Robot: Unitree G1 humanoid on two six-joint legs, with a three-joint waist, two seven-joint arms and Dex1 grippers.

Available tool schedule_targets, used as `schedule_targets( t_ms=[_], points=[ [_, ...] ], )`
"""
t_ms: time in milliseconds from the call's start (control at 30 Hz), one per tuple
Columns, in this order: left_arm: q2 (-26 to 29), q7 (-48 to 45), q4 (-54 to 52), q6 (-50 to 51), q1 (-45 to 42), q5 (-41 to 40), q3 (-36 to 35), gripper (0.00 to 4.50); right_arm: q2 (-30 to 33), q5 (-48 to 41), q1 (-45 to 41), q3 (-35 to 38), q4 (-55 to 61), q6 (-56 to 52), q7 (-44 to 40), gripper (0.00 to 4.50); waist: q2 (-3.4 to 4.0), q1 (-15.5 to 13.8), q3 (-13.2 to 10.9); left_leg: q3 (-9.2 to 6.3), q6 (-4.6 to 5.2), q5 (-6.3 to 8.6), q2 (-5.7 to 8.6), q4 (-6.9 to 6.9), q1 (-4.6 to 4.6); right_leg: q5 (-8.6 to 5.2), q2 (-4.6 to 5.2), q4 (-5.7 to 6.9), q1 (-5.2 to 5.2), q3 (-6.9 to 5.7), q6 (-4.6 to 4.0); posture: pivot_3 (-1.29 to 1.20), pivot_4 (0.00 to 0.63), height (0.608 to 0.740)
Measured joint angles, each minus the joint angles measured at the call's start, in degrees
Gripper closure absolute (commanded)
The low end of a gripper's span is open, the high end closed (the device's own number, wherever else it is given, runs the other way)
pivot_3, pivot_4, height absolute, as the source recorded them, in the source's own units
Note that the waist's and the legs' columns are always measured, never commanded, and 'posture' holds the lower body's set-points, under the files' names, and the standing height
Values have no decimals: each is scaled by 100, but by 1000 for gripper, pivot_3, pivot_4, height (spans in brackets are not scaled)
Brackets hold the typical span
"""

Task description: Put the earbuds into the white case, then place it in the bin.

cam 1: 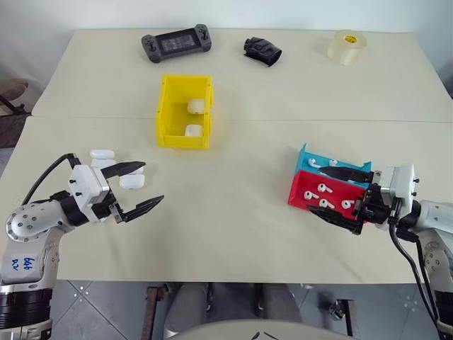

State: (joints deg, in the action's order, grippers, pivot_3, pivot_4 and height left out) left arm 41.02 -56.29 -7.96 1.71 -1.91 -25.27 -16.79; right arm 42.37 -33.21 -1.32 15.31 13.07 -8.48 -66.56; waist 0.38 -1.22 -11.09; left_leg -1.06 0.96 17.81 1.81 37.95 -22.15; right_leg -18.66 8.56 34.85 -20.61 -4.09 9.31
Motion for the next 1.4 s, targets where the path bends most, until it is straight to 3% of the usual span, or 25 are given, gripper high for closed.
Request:
schedule_targets(
  t_ms=[200, 500, 667, 900, 1100, 1267, 1400],
  points=[
    [-229, 430, -218, 65, 333, -21, -214, 38, -240, 0, -234, -302, -23, 85, -78, 0, 0, 26, 0, 1, -2, 1, -3, 1, 2, 0, -1, 1, 0, 5, 0, 0, 150, 740],
    [-1038, 1784, -1307, 298, 2161, -71, -1791, 38, -744, -3, -949, -1177, -23, 216, -508, 0, -5, 91, 0, 0, -7, 8, -5, 4, 2, 0, -1, -9, 1, 8, 0, 0, 150, 740],
    [-1891, 2424, -1547, 369, 3403, -110, -2769, 38, -1052, 123, -1372, -1719, -327, 637, -992, 0, -14, 118, 1, 5, -5, 23, -13, 5, 2, 0, -5, -35, 1, 9, -1, 0, 150, 740],
    [-2243, 2657, -1643, 913, 4104, -279, -2964, 38, -1222, 133, -1450, -1877, -460, 856, -1160, 0, -19, -42, 2, 4, -17, 39, -11, 10, -1, -2, 0, -74, 8, 12, -6, 0, 150, 740],
    [-1274, 3024, -2105, 2339, 3652, -776, -2921, 38, -1133, 142, -1427, -1825, -560, 868, -1184, 0, -21, -8, 3, 6, -21, 42, -21, 10, 0, 0, -5, -64, 2, 17, -13, 0, 150, 740],
    [478, 3586, -2619, 4608, 2765, -1281, -2837, 38, -1120, 178, -1357, -1773, -538, 873, -1121, 0, -19, 24, 3, 5, -24, 42, -22, 9, 4, 1, -10, -8, -8, 26, -18, 0, 150, 740],
    [916, 4081, -2727, 6251, 2019, -1544, -2719, 38, -1131, 192, -1273, -1748, -520, 878, -1025, 0, -20, 143, 2, 5, -25, 42, -33, 7, 2, 0, -25, 14, -26, 27, -20, 0, 150, 740]
  ],
)
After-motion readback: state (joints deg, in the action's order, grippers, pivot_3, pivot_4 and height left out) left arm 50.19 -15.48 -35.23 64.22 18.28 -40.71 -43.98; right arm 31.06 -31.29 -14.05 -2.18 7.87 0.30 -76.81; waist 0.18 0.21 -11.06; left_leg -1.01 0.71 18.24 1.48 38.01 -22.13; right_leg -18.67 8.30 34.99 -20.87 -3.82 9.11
